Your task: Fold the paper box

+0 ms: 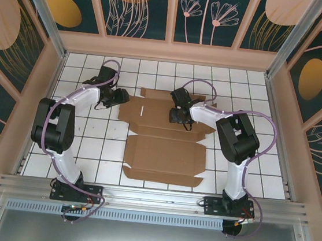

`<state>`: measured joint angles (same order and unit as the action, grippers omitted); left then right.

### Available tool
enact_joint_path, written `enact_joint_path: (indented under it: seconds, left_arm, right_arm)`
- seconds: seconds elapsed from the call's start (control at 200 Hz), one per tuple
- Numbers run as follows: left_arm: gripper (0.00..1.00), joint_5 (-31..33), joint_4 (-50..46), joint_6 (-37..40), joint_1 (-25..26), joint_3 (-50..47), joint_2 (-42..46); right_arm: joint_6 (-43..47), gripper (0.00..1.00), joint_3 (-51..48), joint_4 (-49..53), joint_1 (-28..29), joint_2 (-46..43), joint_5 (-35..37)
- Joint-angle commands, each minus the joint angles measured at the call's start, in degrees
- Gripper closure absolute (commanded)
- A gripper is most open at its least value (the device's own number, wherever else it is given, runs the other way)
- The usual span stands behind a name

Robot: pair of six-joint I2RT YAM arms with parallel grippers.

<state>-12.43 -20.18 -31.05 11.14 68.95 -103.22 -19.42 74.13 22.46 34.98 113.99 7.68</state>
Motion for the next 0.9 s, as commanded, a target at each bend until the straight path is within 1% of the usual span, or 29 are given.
enact_joint_path:
  seconds: [0.0, 0.075, 0.18, 0.36, 0.45, 0.52, 0.621, 0.796, 0.896]
  left_arm:
    - [0.43, -7.7, 6.68, 1.7, 0.21, -0.19, -3.16]
    - [0.46, -8.88, 7.24, 1.99, -0.14, 0.45, -5.17]
    - [0.55, -8.78, 6.51, 2.86, -0.24, 0.92, -6.04]
    - [0.57, -5.64, 4.46, 5.19, -0.33, 0.4, -4.17]
    - [0.52, -3.62, 4.39, 5.1, -0.69, -0.65, -2.15]
    - [0.47, -4.62, 7.07, 4.19, -1.57, -3.48, 0.92]
    - [0.43, -4.22, 7.06, 4.04, -2.83, -5.27, 2.71]
    - [0.4, -3.42, 6.67, 3.39, -4.31, -8.33, 2.32]
    - [0.4, -5.49, 7.09, 3.1, -4.54, -9.25, 0.79]
  right_arm:
    - [0.86, 0.41, -2.11, 8.61, 1.66, 3.52, -5.57]
    - [1.11, 0.41, -1.3, 9.16, 1.83, 3.78, -5.55]
    - [1.77, 0.41, -0.51, 9.84, 2.1, 3.78, -5.38]
    - [2.3, 0.41, -0.17, 10.03, 2.2, 3.61, -5.22]
    - [2.37, 0.41, -0.38, 9.97, 2.26, 3.72, -4.75]
    - [2.41, 0.41, -0.52, 10.12, 2.23, 3.92, -3.73]
    - [2.63, 0.41, -0.8, 10.1, 2.2, 4.11, -3.11]
    - [2.19, 0.41, -0.76, 9.63, 2.2, 4.31, -3.46]
    - [2.28, 0.41, -0.43, 9.78, 2.19, 4.43, -3.13]
